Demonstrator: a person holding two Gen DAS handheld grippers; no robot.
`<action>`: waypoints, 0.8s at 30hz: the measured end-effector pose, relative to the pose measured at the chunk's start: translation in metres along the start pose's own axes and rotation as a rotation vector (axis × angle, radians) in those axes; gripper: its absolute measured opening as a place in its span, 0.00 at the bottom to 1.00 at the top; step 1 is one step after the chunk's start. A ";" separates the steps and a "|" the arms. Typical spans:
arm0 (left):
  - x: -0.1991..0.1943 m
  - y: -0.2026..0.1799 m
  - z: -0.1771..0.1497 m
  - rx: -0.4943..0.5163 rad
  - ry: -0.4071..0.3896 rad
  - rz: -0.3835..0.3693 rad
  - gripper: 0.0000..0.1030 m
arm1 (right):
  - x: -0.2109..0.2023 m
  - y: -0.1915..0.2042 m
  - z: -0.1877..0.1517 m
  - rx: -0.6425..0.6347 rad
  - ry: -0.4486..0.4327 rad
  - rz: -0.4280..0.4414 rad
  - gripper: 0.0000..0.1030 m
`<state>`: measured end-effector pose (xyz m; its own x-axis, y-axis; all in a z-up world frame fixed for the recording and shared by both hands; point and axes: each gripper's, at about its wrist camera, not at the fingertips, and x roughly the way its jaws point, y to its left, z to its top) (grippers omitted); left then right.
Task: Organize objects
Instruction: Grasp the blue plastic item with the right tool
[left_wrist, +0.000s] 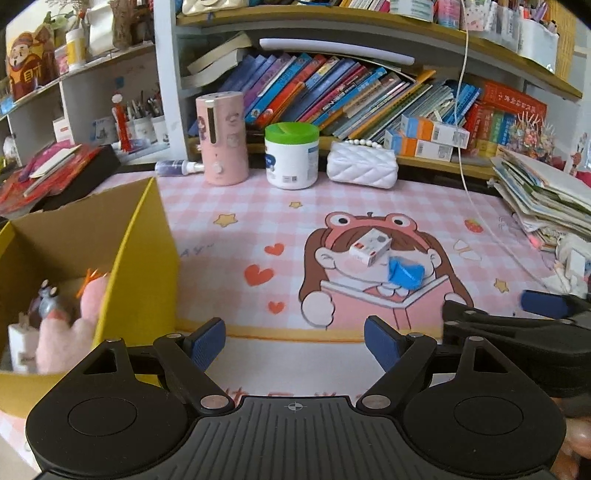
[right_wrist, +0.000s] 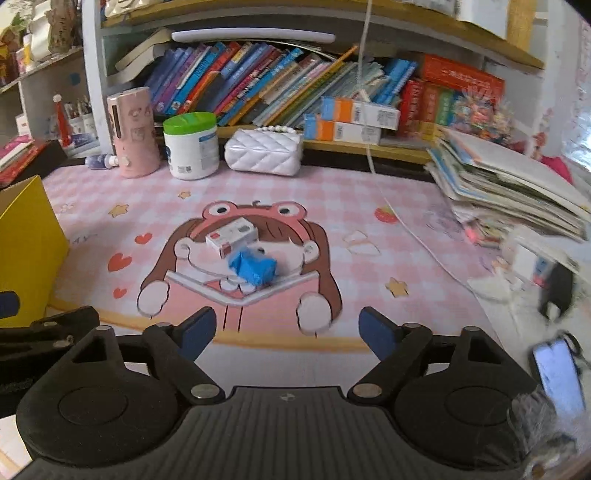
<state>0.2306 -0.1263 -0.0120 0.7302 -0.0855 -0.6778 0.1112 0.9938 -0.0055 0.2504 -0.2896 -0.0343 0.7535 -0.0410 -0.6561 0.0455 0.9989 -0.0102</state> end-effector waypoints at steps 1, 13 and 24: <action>0.003 -0.001 0.003 -0.007 0.002 -0.001 0.81 | 0.007 -0.001 0.002 -0.011 0.001 0.015 0.76; 0.044 -0.003 0.033 -0.043 0.072 0.042 0.81 | 0.097 0.010 0.024 -0.255 0.042 0.169 0.57; 0.085 -0.024 0.048 -0.039 0.123 0.008 0.77 | 0.108 -0.018 0.030 -0.160 0.069 0.201 0.36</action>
<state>0.3226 -0.1614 -0.0340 0.6423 -0.0701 -0.7632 0.0772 0.9967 -0.0266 0.3508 -0.3130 -0.0822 0.6899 0.1549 -0.7071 -0.2094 0.9778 0.0099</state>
